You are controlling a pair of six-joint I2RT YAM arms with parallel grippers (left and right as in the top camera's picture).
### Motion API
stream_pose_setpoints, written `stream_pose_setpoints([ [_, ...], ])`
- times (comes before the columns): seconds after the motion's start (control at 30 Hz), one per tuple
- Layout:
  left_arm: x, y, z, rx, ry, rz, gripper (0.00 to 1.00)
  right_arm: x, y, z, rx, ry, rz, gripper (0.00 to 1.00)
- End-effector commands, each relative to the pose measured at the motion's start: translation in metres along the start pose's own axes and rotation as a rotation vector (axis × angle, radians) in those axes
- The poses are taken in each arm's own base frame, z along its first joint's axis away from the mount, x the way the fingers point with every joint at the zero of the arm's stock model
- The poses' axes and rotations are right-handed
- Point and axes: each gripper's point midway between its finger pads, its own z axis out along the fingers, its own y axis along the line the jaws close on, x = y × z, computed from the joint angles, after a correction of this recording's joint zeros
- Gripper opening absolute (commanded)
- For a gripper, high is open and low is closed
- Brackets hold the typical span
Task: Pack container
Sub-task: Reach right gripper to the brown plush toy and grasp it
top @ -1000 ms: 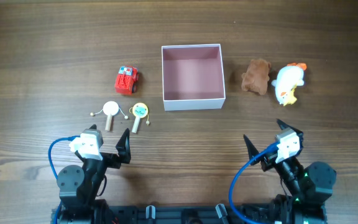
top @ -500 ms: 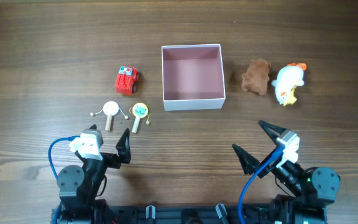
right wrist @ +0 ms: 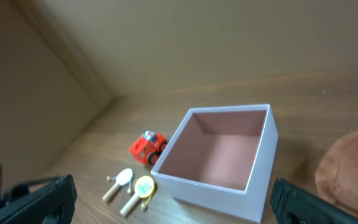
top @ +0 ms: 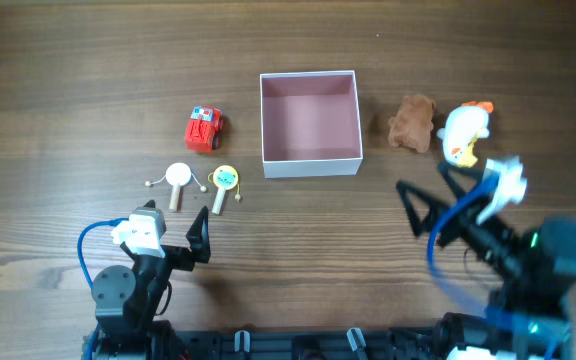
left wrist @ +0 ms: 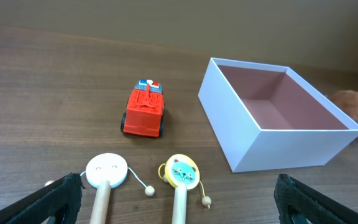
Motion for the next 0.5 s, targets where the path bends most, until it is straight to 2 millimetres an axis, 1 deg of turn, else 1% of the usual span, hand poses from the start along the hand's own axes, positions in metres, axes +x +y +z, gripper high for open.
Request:
stream_pose_setpoints([
  [0.0, 0.002, -0.002, 0.001, 0.014, 0.002, 0.011, 1.0, -0.028, -0.025, 0.022, 0.087, 0.109, -0.004, 0.99],
  [0.07, 0.002, -0.002, 0.001, 0.014, 0.002, 0.011, 1.0, -0.037, -0.044, 0.033, 0.157, 0.176, 0.024, 1.0],
  [0.1, 0.002, -0.002, 0.001, 0.014, 0.002, 0.011, 1.0, -0.042, -0.058, 0.04, 0.211, 0.227, 0.042, 1.0],
  [0.17, 0.002, -0.002, 0.001, 0.014, 0.002, 0.011, 1.0, -0.048, -0.079, 0.052, 0.294, 0.317, 0.071, 0.99],
  [0.27, 0.002, -0.002, 0.001, 0.014, 0.002, 0.011, 1.0, -0.051, -0.1, 0.068, 0.393, 0.454, 0.089, 1.0],
  [0.33, 0.002, -0.002, 0.001, 0.014, 0.002, 0.011, 1.0, -0.048, -0.109, 0.079, 0.442, 0.546, 0.079, 1.0],
  [0.37, 0.002, -0.002, 0.001, 0.014, 0.002, 0.011, 1.0, -0.043, -0.113, 0.086, 0.465, 0.614, 0.07, 1.0],
  [0.47, 0.002, -0.002, 0.001, 0.014, 0.002, 0.011, 1.0, -0.032, -0.117, 0.107, 0.466, 0.73, 0.027, 1.0],
])
